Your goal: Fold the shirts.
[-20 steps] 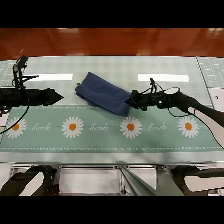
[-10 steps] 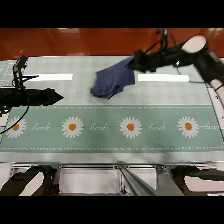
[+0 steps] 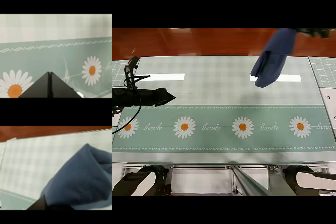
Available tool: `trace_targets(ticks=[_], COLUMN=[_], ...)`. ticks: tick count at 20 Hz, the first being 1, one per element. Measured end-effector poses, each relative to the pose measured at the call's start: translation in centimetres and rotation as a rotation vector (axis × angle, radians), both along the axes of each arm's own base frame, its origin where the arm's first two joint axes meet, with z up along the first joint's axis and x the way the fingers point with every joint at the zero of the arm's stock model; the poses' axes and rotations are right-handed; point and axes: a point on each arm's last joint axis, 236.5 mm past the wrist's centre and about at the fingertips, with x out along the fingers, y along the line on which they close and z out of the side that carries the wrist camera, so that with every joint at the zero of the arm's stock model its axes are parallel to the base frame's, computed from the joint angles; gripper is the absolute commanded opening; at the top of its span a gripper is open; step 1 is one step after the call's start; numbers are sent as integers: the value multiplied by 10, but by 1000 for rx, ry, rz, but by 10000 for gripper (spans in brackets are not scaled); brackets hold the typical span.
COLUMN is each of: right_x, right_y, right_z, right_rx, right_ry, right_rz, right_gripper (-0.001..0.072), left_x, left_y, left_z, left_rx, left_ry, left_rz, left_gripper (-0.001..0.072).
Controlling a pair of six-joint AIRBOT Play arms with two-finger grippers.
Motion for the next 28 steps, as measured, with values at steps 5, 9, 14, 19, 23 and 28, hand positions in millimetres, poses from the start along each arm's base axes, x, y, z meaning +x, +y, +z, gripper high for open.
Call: trace_targets(ticks=[5, 9, 14, 19, 23, 28], right_x=[-40, -84, -134, -200, -280, -384], right_y=[-113, -177, -231, -276, -297, -283], right_z=[23, 4, -21, -56, -109, -177], right_rx=[-47, -76, -127, -221, -295, -287], right_ry=[19, 155, 310, 491, 731, 1072], right_rz=[-233, -367, -554, -773, -905, -1027], right_gripper=[23, 23, 23, 23, 24, 417], left_x=[0, 0, 0, 0, 1, 3], left_y=[0, 0, 0, 0, 1, 1], left_z=[0, 0, 0, 0, 0, 1], left_rx=[0, 0, 1, 2, 2, 3], left_ry=[0, 0, -2, -3, -6, -11], left_rz=[1, 1, 0, -1, 1, 5], left_gripper=[20, 20, 20, 20, 20, 20])
